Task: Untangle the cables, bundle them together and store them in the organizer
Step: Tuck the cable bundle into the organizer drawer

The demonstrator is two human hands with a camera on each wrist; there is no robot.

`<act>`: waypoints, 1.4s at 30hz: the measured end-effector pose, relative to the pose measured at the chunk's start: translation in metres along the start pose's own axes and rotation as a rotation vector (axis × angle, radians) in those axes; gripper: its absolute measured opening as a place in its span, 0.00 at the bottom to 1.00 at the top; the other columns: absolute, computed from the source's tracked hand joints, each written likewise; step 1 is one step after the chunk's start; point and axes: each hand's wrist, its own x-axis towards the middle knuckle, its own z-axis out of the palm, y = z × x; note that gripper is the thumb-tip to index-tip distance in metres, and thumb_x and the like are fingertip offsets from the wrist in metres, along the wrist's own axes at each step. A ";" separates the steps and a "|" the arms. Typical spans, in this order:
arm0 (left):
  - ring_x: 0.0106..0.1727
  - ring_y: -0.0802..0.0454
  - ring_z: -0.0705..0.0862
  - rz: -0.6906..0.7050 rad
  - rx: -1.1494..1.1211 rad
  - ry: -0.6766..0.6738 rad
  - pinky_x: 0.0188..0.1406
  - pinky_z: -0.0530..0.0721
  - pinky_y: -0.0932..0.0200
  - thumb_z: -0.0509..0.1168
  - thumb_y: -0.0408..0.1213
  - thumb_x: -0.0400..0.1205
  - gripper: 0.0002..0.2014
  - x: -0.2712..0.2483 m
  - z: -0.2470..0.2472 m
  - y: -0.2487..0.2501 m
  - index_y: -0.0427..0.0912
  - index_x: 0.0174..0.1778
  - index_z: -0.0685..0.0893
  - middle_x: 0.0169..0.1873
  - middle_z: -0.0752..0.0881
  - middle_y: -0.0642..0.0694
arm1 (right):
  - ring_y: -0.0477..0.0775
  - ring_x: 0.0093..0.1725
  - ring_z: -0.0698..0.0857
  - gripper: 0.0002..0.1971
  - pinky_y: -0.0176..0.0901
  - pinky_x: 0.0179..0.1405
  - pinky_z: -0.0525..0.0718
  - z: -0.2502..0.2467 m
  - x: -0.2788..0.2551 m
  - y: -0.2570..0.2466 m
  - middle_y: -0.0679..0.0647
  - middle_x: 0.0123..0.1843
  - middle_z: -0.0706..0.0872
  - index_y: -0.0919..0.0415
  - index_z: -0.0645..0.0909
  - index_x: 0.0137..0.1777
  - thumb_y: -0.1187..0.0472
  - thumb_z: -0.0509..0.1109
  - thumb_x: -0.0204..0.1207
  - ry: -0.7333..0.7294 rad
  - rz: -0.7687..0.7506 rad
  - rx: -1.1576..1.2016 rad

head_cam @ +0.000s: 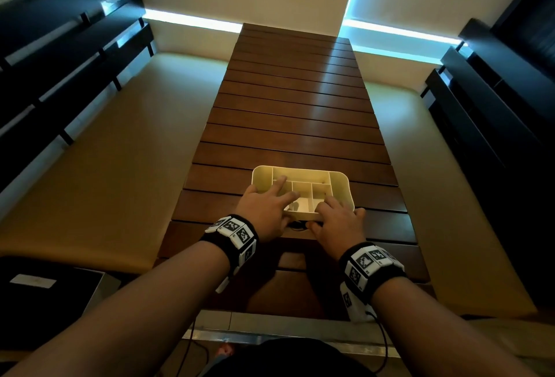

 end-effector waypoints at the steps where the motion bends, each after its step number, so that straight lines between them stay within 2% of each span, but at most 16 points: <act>1: 0.69 0.42 0.82 -0.003 0.006 0.000 0.75 0.71 0.40 0.58 0.60 0.84 0.30 0.001 0.001 0.000 0.63 0.81 0.57 0.87 0.52 0.44 | 0.51 0.58 0.78 0.13 0.57 0.60 0.66 -0.001 0.003 0.000 0.42 0.60 0.77 0.47 0.79 0.57 0.42 0.65 0.78 -0.019 0.008 -0.001; 6: 0.58 0.43 0.88 -0.035 0.041 -0.016 0.72 0.72 0.41 0.68 0.59 0.79 0.37 0.008 0.006 0.002 0.61 0.81 0.56 0.87 0.51 0.43 | 0.53 0.65 0.75 0.18 0.59 0.62 0.66 -0.002 0.010 -0.001 0.42 0.64 0.74 0.45 0.77 0.60 0.39 0.70 0.75 -0.046 0.005 0.018; 10: 0.58 0.43 0.88 -0.006 0.041 0.006 0.72 0.75 0.41 0.67 0.59 0.80 0.35 0.007 0.008 0.000 0.60 0.81 0.59 0.87 0.53 0.43 | 0.54 0.75 0.64 0.27 0.59 0.68 0.64 0.010 -0.004 0.014 0.46 0.79 0.66 0.43 0.74 0.69 0.39 0.73 0.72 -0.014 -0.071 0.028; 11: 0.57 0.43 0.88 0.004 0.040 0.013 0.71 0.75 0.41 0.66 0.59 0.80 0.34 0.007 0.009 -0.001 0.61 0.81 0.60 0.87 0.53 0.42 | 0.55 0.75 0.65 0.27 0.60 0.67 0.65 0.013 -0.006 0.017 0.47 0.80 0.67 0.43 0.75 0.68 0.40 0.75 0.70 0.008 -0.088 0.018; 13: 0.56 0.42 0.88 0.023 0.045 0.029 0.70 0.76 0.42 0.64 0.60 0.81 0.33 0.007 0.011 -0.004 0.61 0.81 0.60 0.87 0.54 0.42 | 0.58 0.69 0.75 0.24 0.59 0.59 0.71 0.018 -0.006 0.018 0.51 0.75 0.75 0.46 0.78 0.61 0.46 0.79 0.67 0.061 -0.100 0.012; 15: 0.56 0.42 0.88 0.050 0.059 0.029 0.69 0.77 0.43 0.63 0.60 0.82 0.33 0.006 0.009 -0.006 0.61 0.82 0.59 0.87 0.54 0.40 | 0.56 0.58 0.83 0.19 0.52 0.49 0.72 0.019 -0.002 0.017 0.50 0.66 0.81 0.49 0.81 0.54 0.49 0.82 0.65 0.126 -0.100 -0.005; 17: 0.55 0.42 0.88 0.074 0.075 0.004 0.69 0.77 0.44 0.62 0.59 0.83 0.34 0.006 0.005 -0.008 0.61 0.84 0.57 0.87 0.52 0.39 | 0.54 0.49 0.84 0.15 0.48 0.44 0.68 0.019 0.003 0.016 0.49 0.58 0.83 0.50 0.82 0.48 0.50 0.82 0.66 0.180 -0.103 -0.028; 20: 0.55 0.42 0.88 0.065 0.075 0.005 0.69 0.77 0.45 0.62 0.55 0.84 0.33 0.005 0.002 -0.008 0.61 0.84 0.56 0.87 0.51 0.39 | 0.54 0.47 0.83 0.12 0.49 0.44 0.68 0.019 0.009 0.014 0.49 0.56 0.83 0.52 0.82 0.46 0.50 0.80 0.68 0.181 -0.082 -0.019; 22: 0.56 0.42 0.88 0.053 0.080 0.004 0.68 0.77 0.44 0.63 0.55 0.84 0.33 0.008 0.004 -0.006 0.61 0.83 0.56 0.87 0.51 0.39 | 0.55 0.50 0.83 0.12 0.51 0.46 0.69 0.018 0.011 0.014 0.49 0.58 0.81 0.52 0.82 0.48 0.50 0.78 0.70 0.160 -0.082 -0.019; 24: 0.55 0.41 0.88 0.053 0.085 0.006 0.66 0.79 0.44 0.63 0.57 0.83 0.34 0.010 0.006 -0.005 0.60 0.83 0.57 0.87 0.52 0.38 | 0.55 0.58 0.80 0.13 0.52 0.51 0.68 0.013 0.011 0.015 0.48 0.64 0.78 0.51 0.81 0.53 0.49 0.75 0.72 0.108 -0.088 -0.014; 27: 0.55 0.42 0.88 0.058 0.096 0.010 0.65 0.80 0.45 0.62 0.58 0.83 0.34 0.010 0.004 -0.005 0.59 0.83 0.57 0.87 0.52 0.39 | 0.53 0.70 0.70 0.24 0.53 0.62 0.67 0.008 0.007 0.017 0.45 0.74 0.68 0.47 0.75 0.66 0.42 0.70 0.71 -0.001 -0.107 0.001; 29: 0.56 0.41 0.88 0.056 0.094 0.010 0.65 0.79 0.45 0.61 0.59 0.83 0.33 0.009 0.002 -0.004 0.59 0.83 0.57 0.87 0.52 0.39 | 0.53 0.73 0.67 0.27 0.54 0.66 0.66 0.006 0.005 0.016 0.45 0.76 0.66 0.45 0.74 0.69 0.37 0.68 0.71 -0.009 -0.089 0.016; 32: 0.58 0.41 0.87 0.049 0.088 0.020 0.66 0.79 0.46 0.61 0.58 0.83 0.33 0.008 0.001 -0.003 0.58 0.83 0.58 0.87 0.52 0.39 | 0.53 0.69 0.71 0.22 0.54 0.62 0.67 0.009 0.007 0.014 0.45 0.74 0.71 0.47 0.78 0.64 0.37 0.67 0.75 0.043 -0.067 0.009; 36: 0.58 0.41 0.87 0.038 0.089 0.035 0.66 0.79 0.45 0.61 0.58 0.83 0.33 0.008 0.004 -0.002 0.58 0.82 0.59 0.87 0.54 0.39 | 0.53 0.56 0.80 0.16 0.53 0.54 0.68 0.015 0.010 0.009 0.47 0.64 0.79 0.51 0.82 0.54 0.40 0.69 0.76 0.142 -0.045 -0.012; 39: 0.57 0.40 0.88 0.015 0.075 0.030 0.66 0.78 0.43 0.60 0.60 0.82 0.33 0.008 0.005 0.000 0.57 0.82 0.59 0.86 0.54 0.39 | 0.54 0.48 0.81 0.16 0.53 0.50 0.70 0.019 0.009 0.006 0.48 0.56 0.82 0.52 0.83 0.47 0.40 0.71 0.72 0.210 -0.043 -0.061; 42: 0.56 0.40 0.88 -0.005 0.075 0.018 0.66 0.78 0.41 0.59 0.62 0.82 0.34 0.010 0.005 0.005 0.55 0.81 0.57 0.86 0.54 0.38 | 0.56 0.45 0.81 0.20 0.53 0.47 0.69 0.019 0.012 0.003 0.51 0.53 0.82 0.53 0.83 0.46 0.36 0.72 0.69 0.192 -0.029 -0.130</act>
